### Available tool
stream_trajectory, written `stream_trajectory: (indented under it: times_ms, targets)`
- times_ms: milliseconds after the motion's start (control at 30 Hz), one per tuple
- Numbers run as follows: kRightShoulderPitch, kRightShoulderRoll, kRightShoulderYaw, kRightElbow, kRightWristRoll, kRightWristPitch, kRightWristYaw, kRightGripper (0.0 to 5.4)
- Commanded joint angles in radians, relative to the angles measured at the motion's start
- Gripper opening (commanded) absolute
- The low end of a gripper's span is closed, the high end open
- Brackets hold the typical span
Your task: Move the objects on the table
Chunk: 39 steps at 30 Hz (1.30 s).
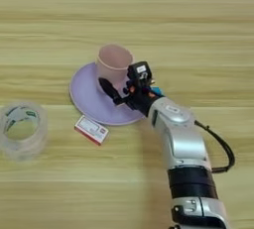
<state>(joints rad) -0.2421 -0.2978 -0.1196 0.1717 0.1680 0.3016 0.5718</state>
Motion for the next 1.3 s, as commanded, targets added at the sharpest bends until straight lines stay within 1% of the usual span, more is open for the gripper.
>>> stream_trajectory:
  times_ms: [33, 200, 267, 400, 467, 533, 633, 733, 867, 967, 1067, 1200, 1300]
  targets:
    - [-0.043, -0.026, -0.002, -0.055, 0.006, -0.014, -0.018, 4.07]
    - [-0.029, -0.023, 0.005, -0.044, 0.003, -0.014, -0.019, 4.07]
    - [-0.024, -0.022, 0.01, -0.043, -0.001, -0.017, -0.02, 4.48]
    - [-0.02, -0.024, 0.01, -0.053, -0.003, -0.024, -0.031, 5.04]
    - [-0.016, -0.029, 0.008, -0.065, 0.0, -0.024, -0.032, 5.27]
    - [-0.008, -0.035, 0.007, -0.079, 0.001, -0.022, -0.033, 5.34]
    - [0.019, -0.052, 0.007, -0.122, -0.001, -0.013, -0.028, 5.34]
    - [0.061, -0.082, 0.018, -0.177, -0.012, -0.008, -0.008, 5.34]
    - [0.137, -0.141, 0.048, -0.258, -0.026, -0.011, 0.055, 5.34]
    - [0.207, -0.202, 0.044, -0.334, 0.025, 0.031, 0.158, 5.34]
    - [0.246, -0.244, 0.018, -0.394, 0.098, 0.108, 0.234, 5.34]
    - [0.261, -0.279, -0.03, -0.461, 0.203, 0.236, 0.285, 5.34]
    - [0.254, -0.286, -0.059, -0.512, 0.258, 0.294, 0.287, 5.34]
